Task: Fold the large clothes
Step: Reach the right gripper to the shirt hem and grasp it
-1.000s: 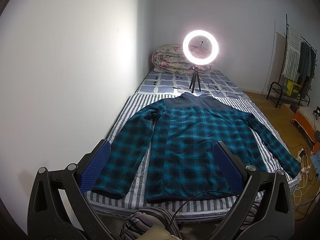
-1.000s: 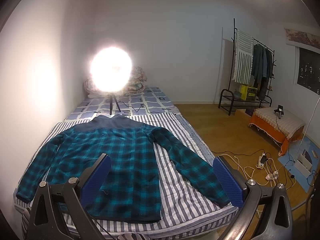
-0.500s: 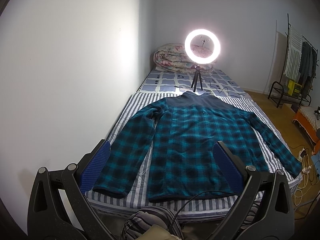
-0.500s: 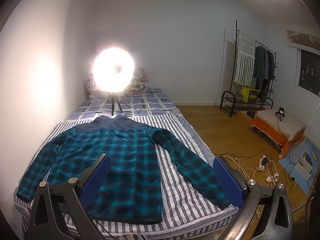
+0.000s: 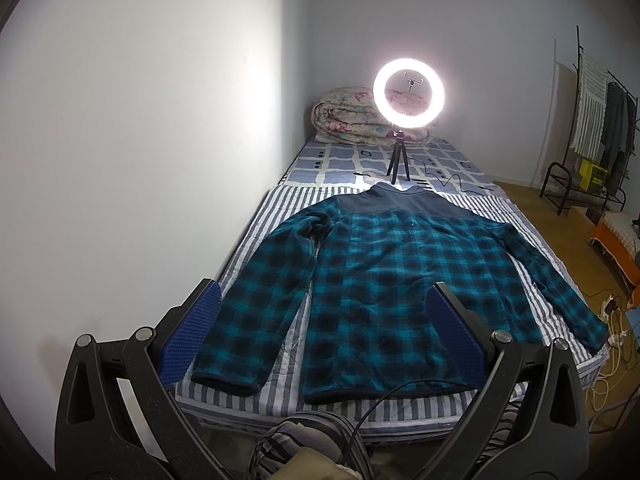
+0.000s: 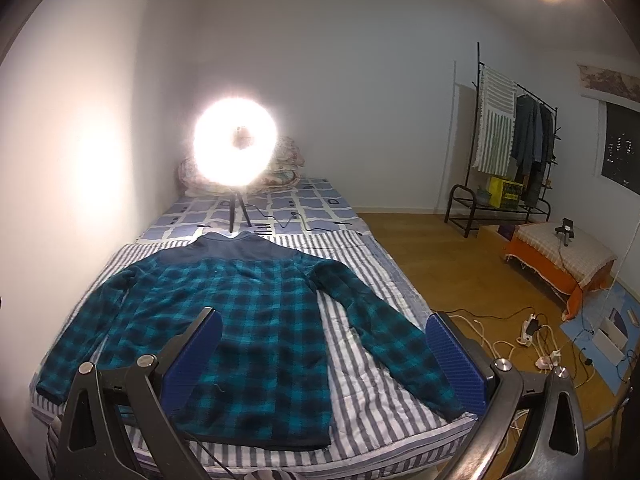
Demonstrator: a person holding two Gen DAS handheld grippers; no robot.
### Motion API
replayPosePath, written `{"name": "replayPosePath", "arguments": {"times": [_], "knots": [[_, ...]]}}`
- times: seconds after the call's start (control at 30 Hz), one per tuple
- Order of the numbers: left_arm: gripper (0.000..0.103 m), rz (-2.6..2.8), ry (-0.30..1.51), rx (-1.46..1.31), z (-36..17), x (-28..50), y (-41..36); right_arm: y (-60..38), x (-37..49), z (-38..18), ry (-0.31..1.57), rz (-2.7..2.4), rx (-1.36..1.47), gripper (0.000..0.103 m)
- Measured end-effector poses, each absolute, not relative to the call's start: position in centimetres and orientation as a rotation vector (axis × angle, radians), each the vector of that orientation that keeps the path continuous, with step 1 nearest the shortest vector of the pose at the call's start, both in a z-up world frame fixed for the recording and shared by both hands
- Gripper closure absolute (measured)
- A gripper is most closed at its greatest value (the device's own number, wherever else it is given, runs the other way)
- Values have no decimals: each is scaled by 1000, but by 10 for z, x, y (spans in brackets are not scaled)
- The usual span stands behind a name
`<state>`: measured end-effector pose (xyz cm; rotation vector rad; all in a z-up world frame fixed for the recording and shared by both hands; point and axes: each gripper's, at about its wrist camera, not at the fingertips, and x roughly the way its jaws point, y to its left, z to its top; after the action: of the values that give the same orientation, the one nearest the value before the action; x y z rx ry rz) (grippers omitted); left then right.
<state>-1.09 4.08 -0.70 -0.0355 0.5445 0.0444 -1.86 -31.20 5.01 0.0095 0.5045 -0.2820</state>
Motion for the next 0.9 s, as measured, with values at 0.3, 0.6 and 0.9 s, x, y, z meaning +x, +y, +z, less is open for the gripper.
{"name": "replayPosePath", "arguments": {"times": [0.3, 0.6, 0.9], "knots": [[0, 100, 556, 11, -25, -35, 61, -269, 8, 53, 433, -43, 0, 0], [5, 109, 548, 19, -45, -81, 92, -173, 55, 32, 512, 339, -86, 21], [51, 120, 648, -77, -69, -106, 135, -48, 119, -22, 797, 739, -43, 54]]}}
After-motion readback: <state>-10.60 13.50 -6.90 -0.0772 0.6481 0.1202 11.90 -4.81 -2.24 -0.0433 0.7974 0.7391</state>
